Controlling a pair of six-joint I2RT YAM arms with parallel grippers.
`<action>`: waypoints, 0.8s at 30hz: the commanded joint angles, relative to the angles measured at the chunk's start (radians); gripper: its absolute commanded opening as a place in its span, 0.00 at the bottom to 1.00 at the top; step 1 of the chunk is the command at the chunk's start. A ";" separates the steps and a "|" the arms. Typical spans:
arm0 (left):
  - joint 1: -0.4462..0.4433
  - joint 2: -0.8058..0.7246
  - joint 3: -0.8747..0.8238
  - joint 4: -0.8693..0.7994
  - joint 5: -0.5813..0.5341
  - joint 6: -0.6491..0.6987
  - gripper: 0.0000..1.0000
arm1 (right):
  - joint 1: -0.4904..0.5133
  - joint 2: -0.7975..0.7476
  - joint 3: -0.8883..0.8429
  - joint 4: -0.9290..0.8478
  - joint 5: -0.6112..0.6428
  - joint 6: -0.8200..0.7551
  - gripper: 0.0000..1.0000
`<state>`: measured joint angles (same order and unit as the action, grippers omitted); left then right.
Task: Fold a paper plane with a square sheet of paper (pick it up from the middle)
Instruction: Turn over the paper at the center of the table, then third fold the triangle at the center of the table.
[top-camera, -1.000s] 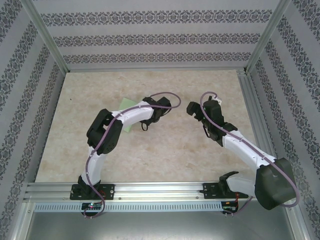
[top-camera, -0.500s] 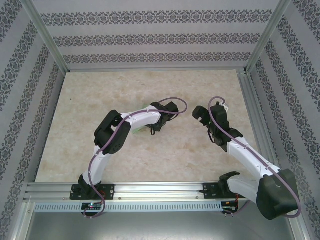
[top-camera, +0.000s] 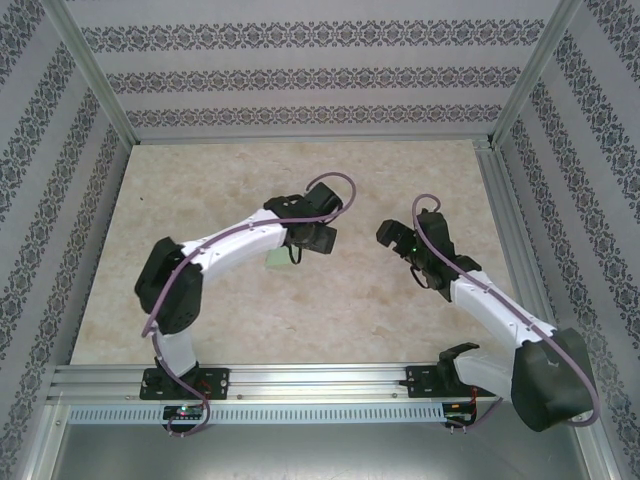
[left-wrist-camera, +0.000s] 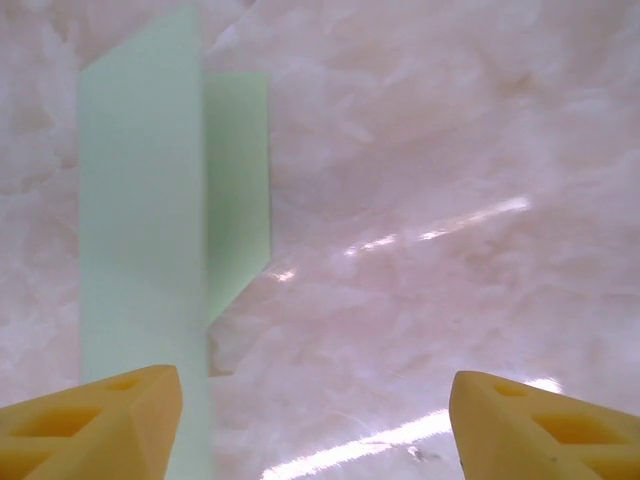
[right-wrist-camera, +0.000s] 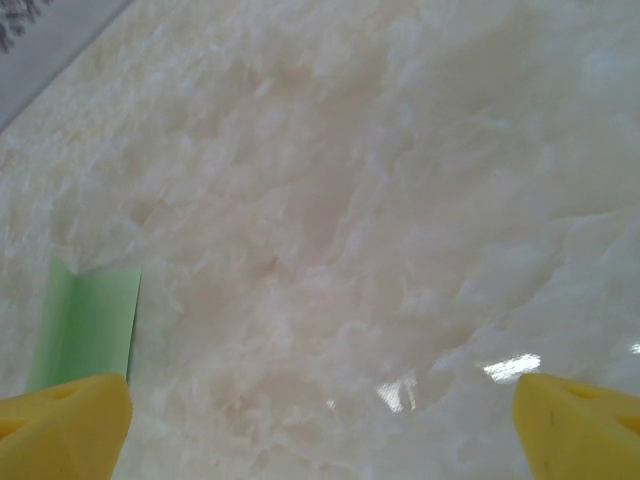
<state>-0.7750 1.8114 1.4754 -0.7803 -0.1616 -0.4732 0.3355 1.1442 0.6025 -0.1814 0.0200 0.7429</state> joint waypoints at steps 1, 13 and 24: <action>0.070 -0.080 -0.073 0.082 0.118 -0.023 0.75 | 0.065 0.063 0.053 0.088 -0.090 0.033 0.98; 0.356 -0.247 -0.455 0.314 0.389 -0.144 0.91 | 0.316 0.448 0.218 0.348 -0.231 0.212 0.96; 0.386 -0.066 -0.445 0.352 0.485 -0.143 0.84 | 0.329 0.531 0.285 0.292 -0.236 0.224 0.94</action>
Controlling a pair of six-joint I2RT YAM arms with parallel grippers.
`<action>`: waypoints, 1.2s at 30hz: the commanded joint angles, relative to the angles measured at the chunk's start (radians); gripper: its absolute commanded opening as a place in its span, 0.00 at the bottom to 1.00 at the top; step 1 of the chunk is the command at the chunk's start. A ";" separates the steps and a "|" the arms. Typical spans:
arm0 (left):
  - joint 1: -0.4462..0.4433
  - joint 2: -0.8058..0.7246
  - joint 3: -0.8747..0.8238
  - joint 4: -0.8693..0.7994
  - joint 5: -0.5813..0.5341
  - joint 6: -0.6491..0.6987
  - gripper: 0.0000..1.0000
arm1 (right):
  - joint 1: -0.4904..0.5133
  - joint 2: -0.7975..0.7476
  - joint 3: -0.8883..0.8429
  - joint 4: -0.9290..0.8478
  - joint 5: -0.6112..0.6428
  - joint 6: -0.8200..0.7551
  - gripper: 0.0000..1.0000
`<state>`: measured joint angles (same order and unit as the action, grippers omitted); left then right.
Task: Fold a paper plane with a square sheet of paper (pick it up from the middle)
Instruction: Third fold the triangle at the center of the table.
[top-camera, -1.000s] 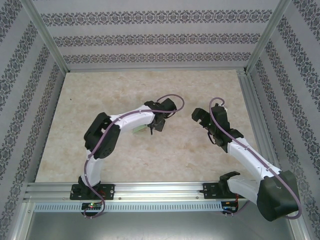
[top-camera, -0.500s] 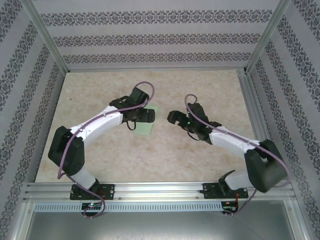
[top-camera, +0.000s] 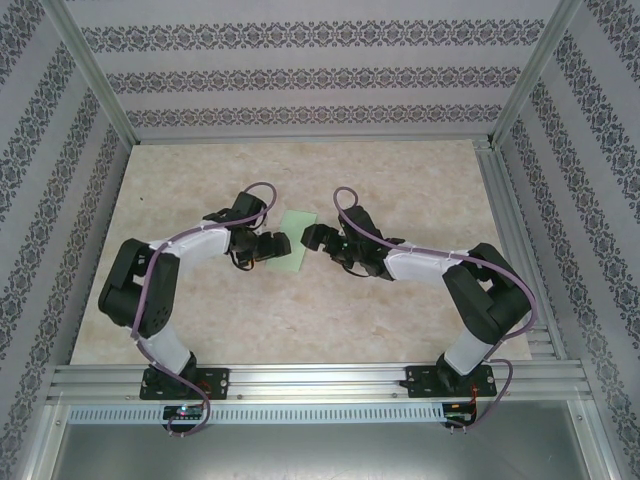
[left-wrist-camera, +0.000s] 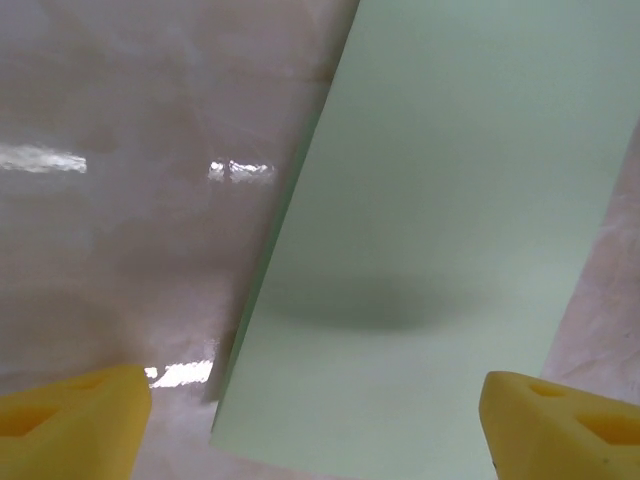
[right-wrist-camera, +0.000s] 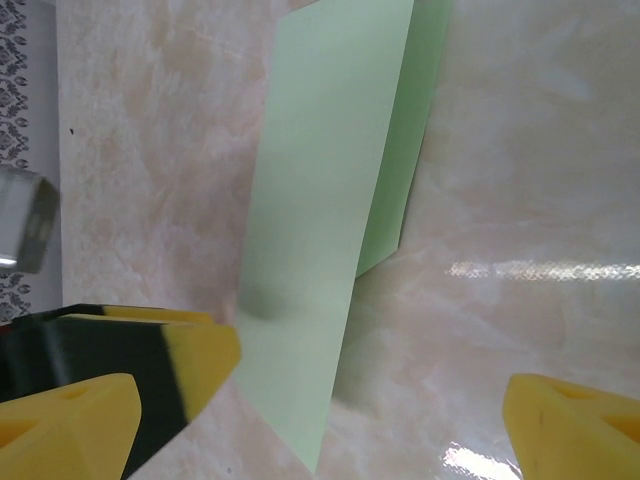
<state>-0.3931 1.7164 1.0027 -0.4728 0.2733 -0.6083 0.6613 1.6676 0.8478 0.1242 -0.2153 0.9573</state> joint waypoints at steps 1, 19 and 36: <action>0.003 0.039 0.030 0.042 0.056 -0.006 0.83 | 0.003 0.007 0.046 -0.030 0.002 0.005 0.94; -0.063 0.013 0.005 0.059 0.247 0.039 0.55 | -0.007 0.015 0.048 -0.098 -0.032 0.027 0.84; -0.026 -0.078 -0.011 0.071 0.061 0.009 0.51 | -0.009 0.117 0.114 -0.175 -0.057 -0.055 0.59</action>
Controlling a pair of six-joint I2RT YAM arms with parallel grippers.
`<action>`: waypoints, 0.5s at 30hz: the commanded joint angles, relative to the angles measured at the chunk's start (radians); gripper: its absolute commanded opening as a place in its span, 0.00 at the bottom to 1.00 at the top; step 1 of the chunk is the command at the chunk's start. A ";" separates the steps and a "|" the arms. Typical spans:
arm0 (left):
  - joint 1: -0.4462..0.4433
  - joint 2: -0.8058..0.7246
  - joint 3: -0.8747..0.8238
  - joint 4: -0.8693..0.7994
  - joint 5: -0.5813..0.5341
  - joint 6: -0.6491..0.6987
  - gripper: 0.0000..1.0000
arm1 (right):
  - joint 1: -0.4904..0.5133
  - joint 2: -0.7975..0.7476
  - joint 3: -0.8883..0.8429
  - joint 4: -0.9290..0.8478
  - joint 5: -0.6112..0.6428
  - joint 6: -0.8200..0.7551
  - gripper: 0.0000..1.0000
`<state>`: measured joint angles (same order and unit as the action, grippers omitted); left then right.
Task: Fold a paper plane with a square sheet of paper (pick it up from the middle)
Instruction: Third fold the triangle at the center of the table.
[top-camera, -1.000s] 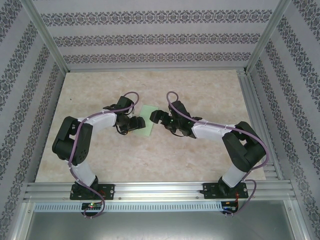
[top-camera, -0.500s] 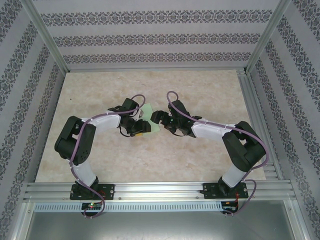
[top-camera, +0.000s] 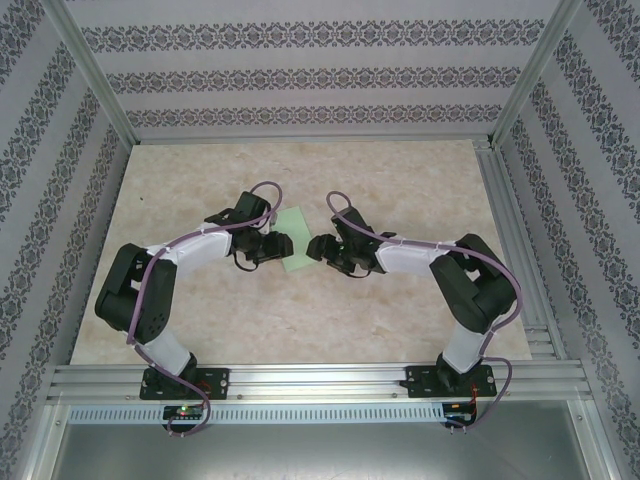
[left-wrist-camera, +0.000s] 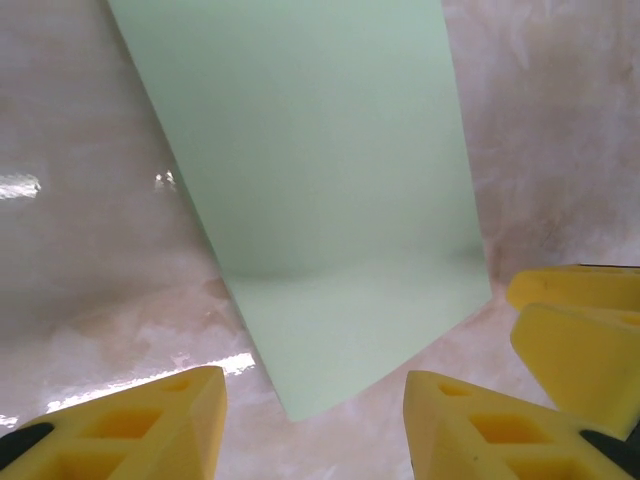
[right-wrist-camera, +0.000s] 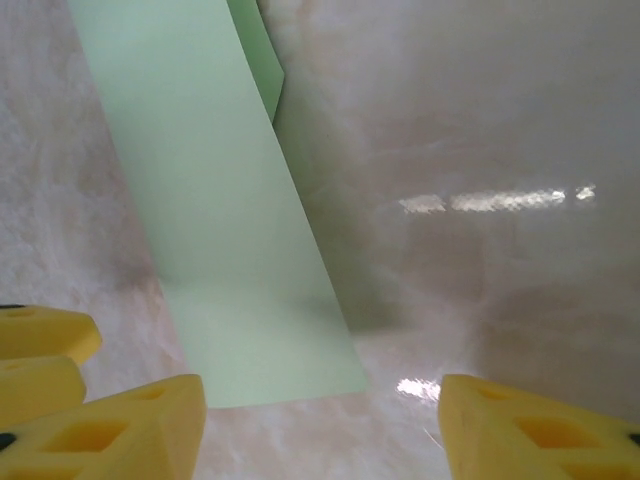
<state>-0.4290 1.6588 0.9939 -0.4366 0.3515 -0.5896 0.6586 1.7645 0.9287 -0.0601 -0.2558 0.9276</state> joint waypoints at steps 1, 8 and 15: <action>0.011 -0.020 -0.004 0.038 -0.016 -0.013 0.51 | -0.008 0.025 0.035 0.021 -0.023 -0.028 0.57; 0.016 -0.019 -0.010 0.039 -0.019 -0.021 0.51 | -0.017 0.063 0.048 0.060 -0.058 -0.029 0.53; 0.022 -0.017 -0.011 0.040 -0.022 -0.025 0.51 | -0.021 0.082 0.046 0.126 -0.110 -0.022 0.42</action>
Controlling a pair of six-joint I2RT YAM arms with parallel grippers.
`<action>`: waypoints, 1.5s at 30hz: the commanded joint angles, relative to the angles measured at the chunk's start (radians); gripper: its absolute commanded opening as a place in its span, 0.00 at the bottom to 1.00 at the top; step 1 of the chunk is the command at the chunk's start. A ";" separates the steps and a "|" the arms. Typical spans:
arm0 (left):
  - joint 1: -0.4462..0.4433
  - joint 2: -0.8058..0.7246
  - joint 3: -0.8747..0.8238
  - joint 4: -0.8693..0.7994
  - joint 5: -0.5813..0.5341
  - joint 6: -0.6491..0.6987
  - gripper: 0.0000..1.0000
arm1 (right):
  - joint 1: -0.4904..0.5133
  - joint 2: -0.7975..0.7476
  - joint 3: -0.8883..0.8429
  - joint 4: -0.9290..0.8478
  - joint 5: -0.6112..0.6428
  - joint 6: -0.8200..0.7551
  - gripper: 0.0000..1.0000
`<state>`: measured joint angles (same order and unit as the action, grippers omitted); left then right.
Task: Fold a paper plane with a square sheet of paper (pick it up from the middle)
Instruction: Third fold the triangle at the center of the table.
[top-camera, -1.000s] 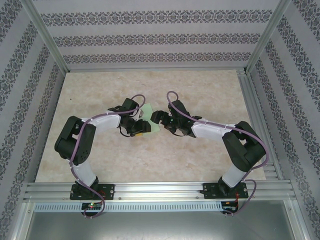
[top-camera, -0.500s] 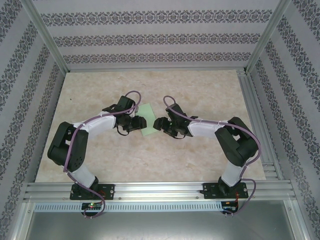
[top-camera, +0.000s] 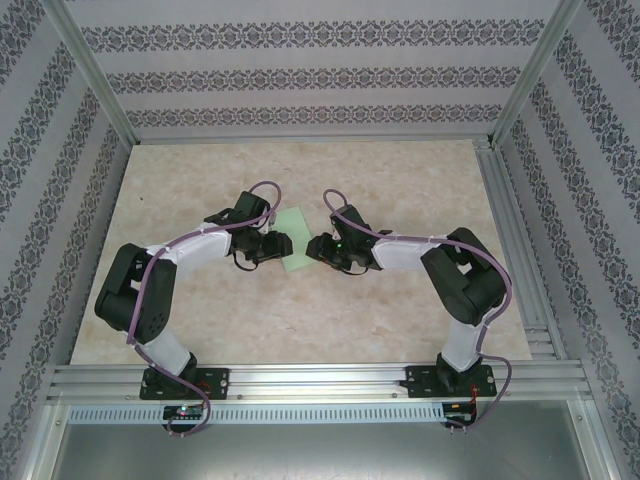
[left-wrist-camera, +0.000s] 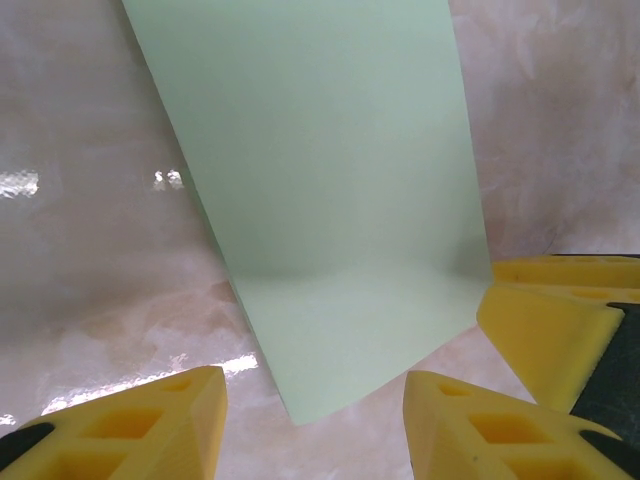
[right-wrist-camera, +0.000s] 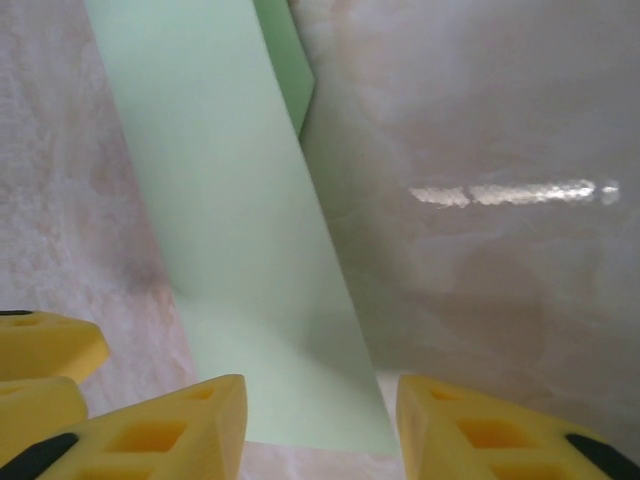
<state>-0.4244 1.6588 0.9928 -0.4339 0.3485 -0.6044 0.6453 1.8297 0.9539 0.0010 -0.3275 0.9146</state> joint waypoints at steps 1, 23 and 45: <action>0.018 -0.019 -0.011 0.038 -0.018 -0.012 0.51 | -0.007 0.016 0.016 0.077 -0.043 -0.008 0.40; -0.026 0.041 -0.003 0.192 0.112 -0.020 0.42 | 0.012 -0.203 -0.143 -0.033 0.089 0.019 0.00; -0.061 0.165 0.044 0.188 0.041 -0.007 0.30 | 0.056 -0.231 -0.140 -0.031 0.082 0.054 0.15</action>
<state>-0.4789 1.8095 1.0000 -0.2558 0.4046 -0.6334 0.6876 1.5887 0.7883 -0.0708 -0.2283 0.9527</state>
